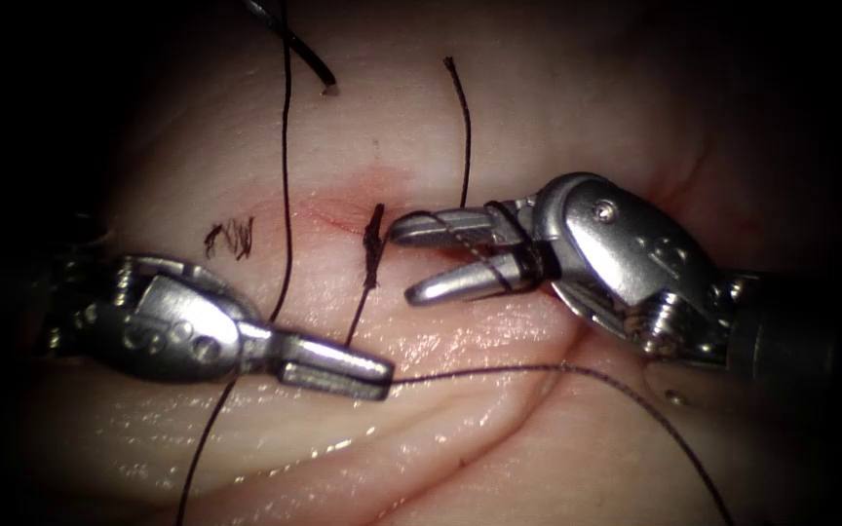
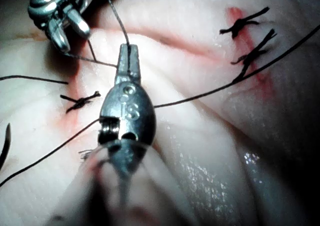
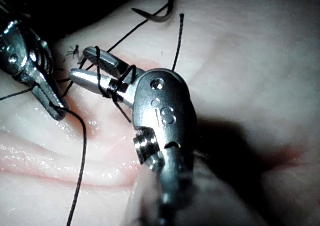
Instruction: Wound Closure
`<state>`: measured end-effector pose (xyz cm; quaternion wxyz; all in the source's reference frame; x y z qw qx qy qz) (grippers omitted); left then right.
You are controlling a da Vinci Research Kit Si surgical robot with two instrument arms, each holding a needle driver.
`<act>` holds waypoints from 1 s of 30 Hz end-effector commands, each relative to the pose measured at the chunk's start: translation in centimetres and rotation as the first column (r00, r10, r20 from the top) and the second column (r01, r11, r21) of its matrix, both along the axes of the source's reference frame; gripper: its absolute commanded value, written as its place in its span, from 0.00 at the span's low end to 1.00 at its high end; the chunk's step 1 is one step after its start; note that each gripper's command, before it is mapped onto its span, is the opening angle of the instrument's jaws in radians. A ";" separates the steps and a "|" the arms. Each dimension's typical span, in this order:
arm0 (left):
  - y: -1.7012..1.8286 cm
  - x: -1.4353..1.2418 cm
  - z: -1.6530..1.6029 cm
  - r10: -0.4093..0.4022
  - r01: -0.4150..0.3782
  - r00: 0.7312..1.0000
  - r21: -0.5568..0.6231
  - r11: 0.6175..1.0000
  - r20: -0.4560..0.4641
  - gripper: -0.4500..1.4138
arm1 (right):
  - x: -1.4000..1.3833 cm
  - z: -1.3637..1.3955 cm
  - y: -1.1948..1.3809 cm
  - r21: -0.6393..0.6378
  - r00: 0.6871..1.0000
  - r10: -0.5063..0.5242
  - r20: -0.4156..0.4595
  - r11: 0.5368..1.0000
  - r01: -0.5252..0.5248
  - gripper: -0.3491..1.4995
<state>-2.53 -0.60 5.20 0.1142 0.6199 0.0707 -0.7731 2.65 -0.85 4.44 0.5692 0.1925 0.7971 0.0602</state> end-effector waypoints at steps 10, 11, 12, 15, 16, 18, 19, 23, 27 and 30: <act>0.17 -0.17 0.29 -0.093 0.088 0.993 -0.072 0.994 -0.072 0.00 | 0.09 0.03 -0.03 0.045 1.000 0.014 -0.004 0.999 -0.014 0.46; 0.17 -0.17 0.29 -0.097 0.091 0.993 -0.077 0.993 -0.075 0.00 | 0.10 0.03 -0.03 0.054 1.000 0.026 0.006 0.998 -0.026 0.58; 0.17 -0.18 0.29 -0.105 0.099 0.991 -0.078 0.992 -0.078 0.00 | 0.10 0.03 -0.04 0.062 1.000 0.030 0.008 0.998 -0.031 0.64; 0.17 -0.20 0.28 -0.104 0.098 0.992 -0.088 0.991 -0.073 0.00 | 0.10 0.05 -0.06 0.076 0.998 0.046 0.035 0.996 -0.049 0.71; 0.17 -0.20 0.27 -0.107 0.100 0.991 -0.088 0.991 -0.075 0.00 | 0.10 0.05 -0.06 0.078 0.998 0.055 0.042 0.995 -0.058 0.73; 0.15 -0.23 0.26 -0.106 0.099 0.992 -0.091 0.991 -0.074 0.00 | 0.10 0.07 -0.06 0.091 0.995 0.079 0.066 0.992 -0.085 0.77; 0.14 -0.23 0.25 -0.108 0.101 0.991 -0.091 0.991 -0.075 0.00 | 0.09 0.08 -0.05 0.093 0.993 0.090 0.081 0.991 -0.097 0.79; 0.06 -0.27 0.19 -0.104 0.097 0.992 -0.099 0.990 -0.071 0.00 | 0.07 0.12 -0.02 0.104 0.985 0.124 0.122 0.985 -0.137 0.83; -0.04 -0.28 0.12 -0.094 0.088 0.994 -0.104 0.991 -0.063 0.00 | 0.01 0.17 0.07 0.124 0.976 0.161 0.146 0.976 -0.179 0.83; -0.09 -0.30 0.09 -0.089 0.081 0.994 -0.115 0.990 -0.065 0.00 | -0.02 0.20 0.13 0.132 0.967 0.195 0.167 0.967 -0.218 0.83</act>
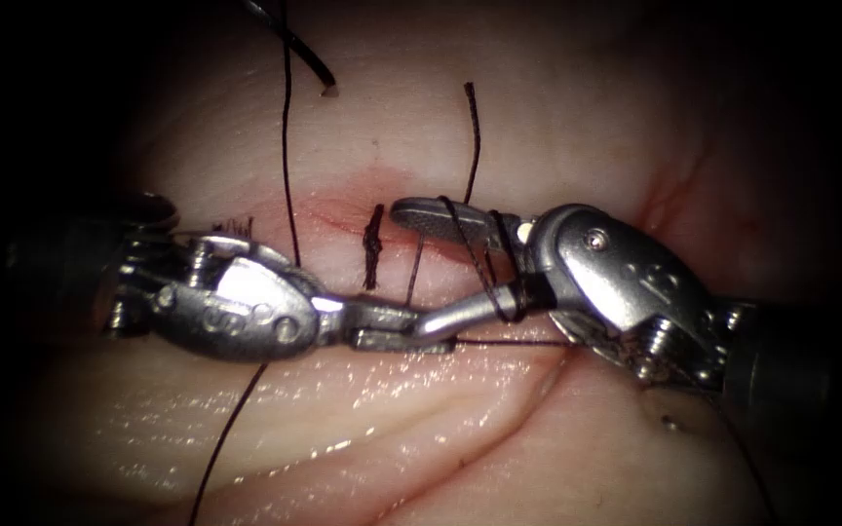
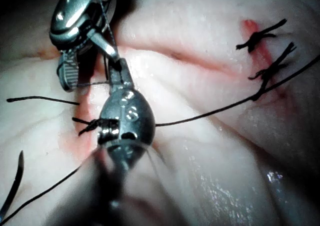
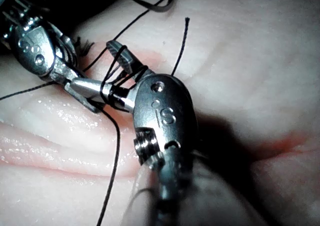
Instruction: Wound Closure
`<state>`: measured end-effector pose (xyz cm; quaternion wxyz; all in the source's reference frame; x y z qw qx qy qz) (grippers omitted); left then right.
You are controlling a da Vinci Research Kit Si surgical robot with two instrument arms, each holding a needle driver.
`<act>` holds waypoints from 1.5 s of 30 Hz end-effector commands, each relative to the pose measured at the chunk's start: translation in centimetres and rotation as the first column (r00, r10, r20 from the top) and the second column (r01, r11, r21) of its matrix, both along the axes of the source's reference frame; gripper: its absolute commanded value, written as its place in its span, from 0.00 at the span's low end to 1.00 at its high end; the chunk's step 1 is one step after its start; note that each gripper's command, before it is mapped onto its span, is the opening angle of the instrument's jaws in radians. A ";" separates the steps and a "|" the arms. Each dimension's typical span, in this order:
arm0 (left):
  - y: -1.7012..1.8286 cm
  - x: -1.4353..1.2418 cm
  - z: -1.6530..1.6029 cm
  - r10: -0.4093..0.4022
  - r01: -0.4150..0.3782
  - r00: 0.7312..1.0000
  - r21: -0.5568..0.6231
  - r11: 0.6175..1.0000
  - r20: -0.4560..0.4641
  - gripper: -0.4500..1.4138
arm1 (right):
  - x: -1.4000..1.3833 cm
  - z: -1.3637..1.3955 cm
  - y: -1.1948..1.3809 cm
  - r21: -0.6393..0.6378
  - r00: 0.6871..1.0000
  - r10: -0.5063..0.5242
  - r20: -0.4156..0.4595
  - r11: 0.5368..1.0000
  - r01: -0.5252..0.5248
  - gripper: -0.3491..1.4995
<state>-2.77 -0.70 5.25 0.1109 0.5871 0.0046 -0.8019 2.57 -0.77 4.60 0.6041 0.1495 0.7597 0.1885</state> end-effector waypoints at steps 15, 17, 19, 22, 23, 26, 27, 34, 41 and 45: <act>0.02 -0.22 -0.01 0.010 -0.010 1.000 -0.029 1.000 -0.015 0.00 | -0.15 0.15 0.13 0.044 0.975 0.141 0.174 0.988 -0.150 0.78; 0.03 -0.22 0.00 0.003 -0.004 1.000 -0.038 0.999 -0.022 0.00 | -0.20 0.19 0.16 0.063 0.971 0.153 0.183 0.984 -0.166 0.75; 0.04 -0.23 0.00 -0.003 0.002 1.000 -0.046 0.999 -0.028 0.00 | -0.24 0.23 0.19 0.080 0.968 0.160 0.196 0.981 -0.178 0.74; 0.07 -0.27 0.00 -0.012 0.010 0.999 -0.059 0.998 -0.037 0.00 | -0.28 0.29 0.21 0.102 0.962 0.171 0.214 0.975 -0.196 0.74; 0.09 -0.29 0.00 -0.017 0.014 0.999 -0.059 0.998 -0.040 0.00 | -0.29 0.30 0.22 0.107 0.959 0.175 0.222 0.973 -0.203 0.74; 0.14 -0.33 0.01 -0.023 0.020 0.999 -0.063 0.998 -0.045 0.00 | -0.32 0.35 0.26 0.135 0.955 0.185 0.233 0.966 -0.220 0.74; 0.15 -0.34 0.01 -0.022 0.019 0.999 -0.067 0.998 -0.044 0.00 | -0.33 0.36 0.27 0.147 0.954 0.189 0.232 0.963 -0.227 0.73; 0.12 -0.33 0.08 -0.023 0.018 0.999 -0.103 0.994 -0.043 0.00 | -0.43 0.47 0.39 0.218 0.950 0.215 0.227 0.939 -0.265 0.71; -0.01 -0.36 0.05 -0.021 0.013 0.999 -0.149 0.989 -0.048 0.00 | -0.45 0.51 0.45 0.274 0.950 0.220 0.224 0.921 -0.278 0.64; -0.02 -0.41 0.02 -0.013 0.002 0.999 -0.190 0.982 -0.052 0.00 | -0.46 0.53 0.48 0.302 0.950 0.219 0.222 0.911 -0.281 0.63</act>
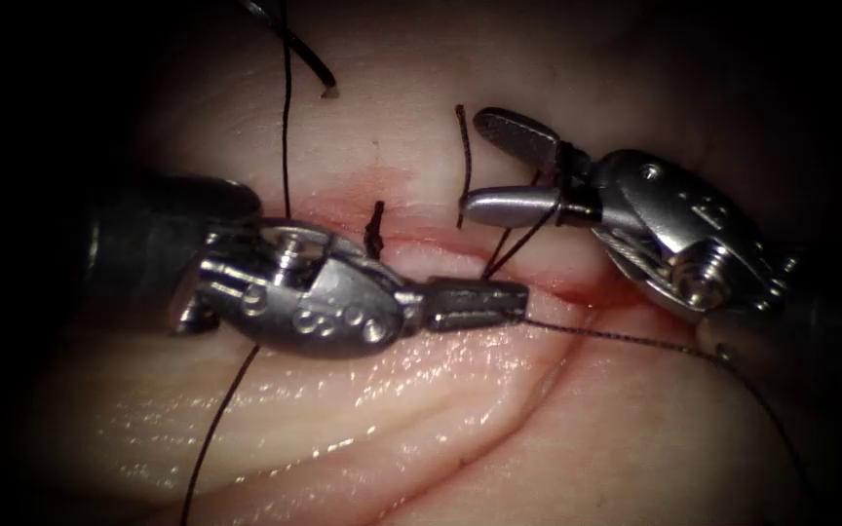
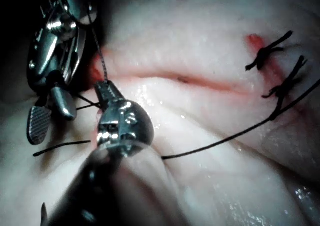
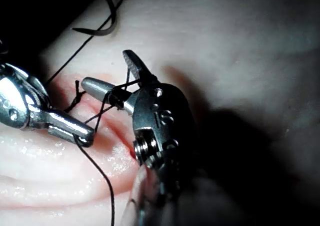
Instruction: Wound Closure
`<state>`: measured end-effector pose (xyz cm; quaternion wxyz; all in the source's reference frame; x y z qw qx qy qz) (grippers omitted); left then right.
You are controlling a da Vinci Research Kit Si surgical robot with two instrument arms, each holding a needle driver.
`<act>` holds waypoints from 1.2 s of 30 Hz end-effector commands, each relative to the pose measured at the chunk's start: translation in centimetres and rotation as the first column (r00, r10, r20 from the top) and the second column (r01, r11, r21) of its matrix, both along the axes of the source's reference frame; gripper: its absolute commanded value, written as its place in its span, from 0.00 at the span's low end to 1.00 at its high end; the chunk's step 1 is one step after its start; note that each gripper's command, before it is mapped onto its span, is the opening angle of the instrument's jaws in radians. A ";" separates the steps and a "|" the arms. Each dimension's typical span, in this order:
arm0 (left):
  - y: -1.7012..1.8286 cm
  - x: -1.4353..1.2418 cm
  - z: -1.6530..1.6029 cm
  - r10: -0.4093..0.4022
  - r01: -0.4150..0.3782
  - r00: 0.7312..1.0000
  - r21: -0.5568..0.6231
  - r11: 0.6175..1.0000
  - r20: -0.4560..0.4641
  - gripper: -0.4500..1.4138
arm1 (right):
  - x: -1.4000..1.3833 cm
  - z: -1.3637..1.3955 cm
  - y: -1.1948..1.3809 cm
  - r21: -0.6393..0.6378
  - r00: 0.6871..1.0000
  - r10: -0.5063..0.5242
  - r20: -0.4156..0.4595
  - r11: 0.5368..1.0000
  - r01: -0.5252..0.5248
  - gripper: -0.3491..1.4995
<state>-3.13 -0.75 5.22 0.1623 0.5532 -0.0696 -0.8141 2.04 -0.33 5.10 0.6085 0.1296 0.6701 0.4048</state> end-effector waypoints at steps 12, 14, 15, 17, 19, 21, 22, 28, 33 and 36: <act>0.12 -0.10 0.12 0.005 -0.007 1.000 -0.064 0.998 -0.030 0.00 | 0.05 0.10 0.03 0.057 1.000 -0.004 -0.019 0.998 0.005 0.63; 0.11 -0.10 0.10 0.003 -0.005 0.999 -0.063 0.998 -0.032 0.00 | 0.06 0.12 0.02 0.061 1.000 -0.015 -0.010 0.998 0.016 0.63; 0.11 -0.10 0.09 0.002 -0.005 0.999 -0.063 0.998 -0.033 0.00 | 0.08 0.13 0.00 0.067 1.000 -0.021 -0.001 0.998 0.021 0.63; 0.12 -0.10 0.09 0.003 -0.005 0.999 -0.061 0.998 -0.036 0.00 | 0.10 0.17 -0.03 0.084 0.999 -0.028 0.017 0.996 0.026 0.63; 0.13 -0.10 0.08 0.002 -0.004 0.999 -0.060 0.998 -0.036 0.00 | 0.14 0.21 -0.06 0.100 0.998 -0.043 0.039 0.994 0.039 0.63; 0.15 -0.10 0.09 0.001 -0.004 0.999 -0.059 0.998 -0.037 0.00 | 0.17 0.25 -0.08 0.115 0.997 -0.054 0.051 0.992 0.048 0.64; 0.15 -0.09 0.09 0.001 -0.003 0.999 -0.059 0.998 -0.037 0.00 | 0.18 0.27 -0.08 0.120 0.997 -0.059 0.058 0.991 0.051 0.64; 0.18 -0.09 0.11 0.001 -0.004 0.999 -0.058 0.998 -0.041 0.00 | 0.22 0.34 -0.08 0.135 0.995 -0.061 0.074 0.990 0.051 0.65; 0.17 -0.09 0.11 0.000 -0.003 0.999 -0.059 0.998 -0.042 0.00 | 0.22 0.28 -0.06 0.126 0.998 -0.053 0.027 0.991 0.049 0.66; 0.17 -0.09 0.11 0.000 -0.002 0.999 -0.059 0.998 -0.042 0.00 | 0.24 0.21 -0.05 0.129 0.999 -0.054 0.008 0.990 0.052 0.63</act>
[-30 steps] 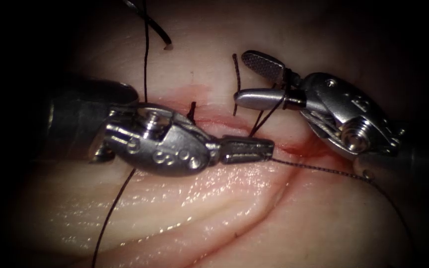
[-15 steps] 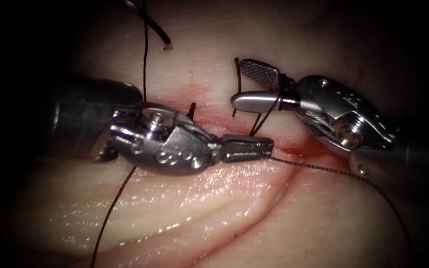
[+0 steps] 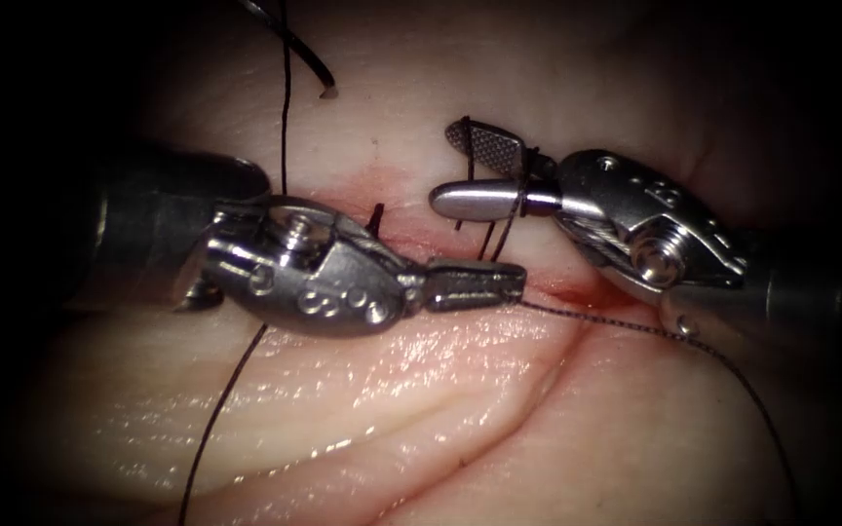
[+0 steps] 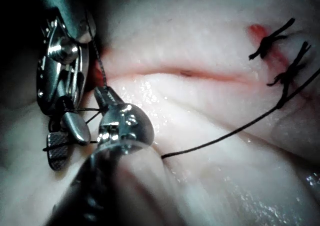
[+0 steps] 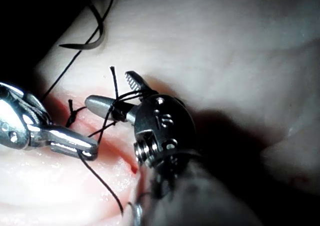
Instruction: Wound Closure
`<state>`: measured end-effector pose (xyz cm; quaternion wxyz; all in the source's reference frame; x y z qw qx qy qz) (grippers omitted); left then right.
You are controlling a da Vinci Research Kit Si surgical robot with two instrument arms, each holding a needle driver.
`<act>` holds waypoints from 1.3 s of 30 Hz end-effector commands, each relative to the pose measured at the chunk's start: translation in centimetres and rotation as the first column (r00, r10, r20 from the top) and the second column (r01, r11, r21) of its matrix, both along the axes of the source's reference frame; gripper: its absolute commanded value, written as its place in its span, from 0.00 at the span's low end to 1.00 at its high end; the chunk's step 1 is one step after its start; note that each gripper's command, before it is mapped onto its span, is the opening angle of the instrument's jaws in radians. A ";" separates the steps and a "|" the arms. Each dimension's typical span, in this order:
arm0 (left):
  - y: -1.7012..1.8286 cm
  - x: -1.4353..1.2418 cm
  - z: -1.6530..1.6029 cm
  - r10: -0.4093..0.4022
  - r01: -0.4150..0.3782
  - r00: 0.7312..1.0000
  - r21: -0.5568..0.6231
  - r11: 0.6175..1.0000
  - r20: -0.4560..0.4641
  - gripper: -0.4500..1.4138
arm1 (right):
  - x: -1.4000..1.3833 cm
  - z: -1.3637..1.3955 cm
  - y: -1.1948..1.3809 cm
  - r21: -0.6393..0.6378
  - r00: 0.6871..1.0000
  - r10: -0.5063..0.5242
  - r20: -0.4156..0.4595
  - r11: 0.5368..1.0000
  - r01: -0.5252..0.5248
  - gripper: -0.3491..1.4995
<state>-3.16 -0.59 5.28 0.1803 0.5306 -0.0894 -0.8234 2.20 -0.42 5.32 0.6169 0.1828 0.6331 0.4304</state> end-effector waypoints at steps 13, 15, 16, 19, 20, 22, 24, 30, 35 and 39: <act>-0.02 -0.05 0.04 0.000 0.000 1.000 -0.001 1.000 -0.004 0.00 | 0.10 -0.11 0.01 -0.030 1.000 0.014 -0.022 0.999 -0.015 0.00; -0.02 -0.04 0.03 0.001 -0.001 1.000 0.000 1.000 -0.003 0.00 | 0.10 -0.10 -0.01 -0.030 1.000 0.002 -0.012 1.000 -0.002 0.00; -0.02 -0.04 0.02 0.001 -0.001 1.000 0.000 1.000 -0.003 0.00 | 0.10 -0.10 -0.03 -0.030 1.000 -0.006 -0.007 1.000 0.006 0.00; 0.00 0.02 -0.02 0.005 -0.005 1.000 0.005 1.000 0.000 0.00 | 0.08 -0.12 -0.07 -0.041 1.000 -0.015 -0.002 0.999 0.015 0.00; 0.00 0.04 -0.04 0.005 -0.005 1.000 0.006 1.000 0.000 0.00 | 0.07 -0.14 -0.09 -0.052 1.000 -0.018 0.001 0.998 0.018 0.00; 0.04 0.12 -0.09 0.008 -0.008 1.000 0.006 1.000 -0.005 0.00 | 0.06 -0.18 -0.15 -0.076 1.000 -0.028 -0.001 0.997 0.028 0.00; 0.10 0.18 -0.14 -0.005 0.005 1.000 0.009 1.000 -0.006 0.00 | 0.06 -0.24 -0.22 -0.091 0.999 -0.043 -0.013 0.995 0.042 0.00; 0.26 0.36 -0.24 -0.036 0.037 0.999 0.025 0.999 -0.020 0.00 | 0.09 -0.42 -0.41 -0.159 0.998 -0.056 -0.030 0.986 0.051 0.00; 0.27 0.46 -0.25 -0.046 0.047 0.999 0.027 0.999 -0.029 0.00 | 0.02 -0.54 -0.47 -0.224 0.999 -0.038 -0.037 0.974 0.029 0.00; 0.32 0.53 -0.27 -0.056 0.058 0.998 0.037 0.998 -0.031 0.00 | 0.03 -0.60 -0.53 -0.283 0.999 -0.028 -0.037 0.959 0.016 0.00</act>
